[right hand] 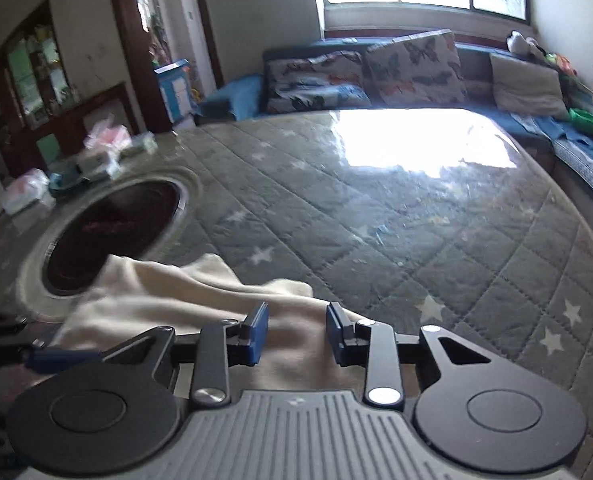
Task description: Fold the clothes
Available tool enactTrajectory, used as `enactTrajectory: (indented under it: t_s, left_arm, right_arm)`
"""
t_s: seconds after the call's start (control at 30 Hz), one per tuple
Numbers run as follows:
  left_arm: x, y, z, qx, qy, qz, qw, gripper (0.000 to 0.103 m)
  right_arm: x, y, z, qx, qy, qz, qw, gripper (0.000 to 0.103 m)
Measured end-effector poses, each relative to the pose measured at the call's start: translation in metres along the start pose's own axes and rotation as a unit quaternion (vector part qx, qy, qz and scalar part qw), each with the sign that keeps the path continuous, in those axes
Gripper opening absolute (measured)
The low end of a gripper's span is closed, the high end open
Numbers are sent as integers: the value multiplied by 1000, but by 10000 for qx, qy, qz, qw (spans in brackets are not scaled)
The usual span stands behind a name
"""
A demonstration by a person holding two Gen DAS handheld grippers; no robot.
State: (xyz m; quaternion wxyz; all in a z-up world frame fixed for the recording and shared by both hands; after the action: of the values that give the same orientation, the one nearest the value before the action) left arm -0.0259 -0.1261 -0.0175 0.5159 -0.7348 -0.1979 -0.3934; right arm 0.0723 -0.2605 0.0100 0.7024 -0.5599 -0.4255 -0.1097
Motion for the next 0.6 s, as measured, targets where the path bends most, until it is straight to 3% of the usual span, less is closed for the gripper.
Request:
enactTrajectory:
  t_s: [0.17, 0.27, 0.4, 0.6]
  left_arm:
    - [-4, -3, 4, -48, -84, -8, 10000, 31]
    - [-4, -2, 2, -108, -141, -33, 9998, 39]
    - [-6, -2, -1, -150, -129, -74, 9998, 51]
    - [-10, -4, -5, -210, -99, -101, 9997, 64]
  right_arm:
    - [6, 3, 7, -156, -258, -101, 9995, 31]
    - [16, -5, 29, 72, -586, -234, 9980, 31]
    - [18, 10, 55, 149, -1051, -83, 9943, 31]
    - [31, 40, 59, 148, -887, -3, 9959, 32]
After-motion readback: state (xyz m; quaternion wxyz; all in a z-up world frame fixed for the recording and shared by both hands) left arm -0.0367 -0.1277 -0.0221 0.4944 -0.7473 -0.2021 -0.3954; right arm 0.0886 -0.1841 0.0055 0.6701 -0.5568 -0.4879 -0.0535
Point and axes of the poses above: each gripper's, at about its wrist camera, not at the fingertips, and y roughly the way its jaws point, z to its left, x to its top, the point moved 5 cm from there along y, roughly the way its jaws point, and after that the axes turned 10 degrees about -y, right-handed, at the moved point
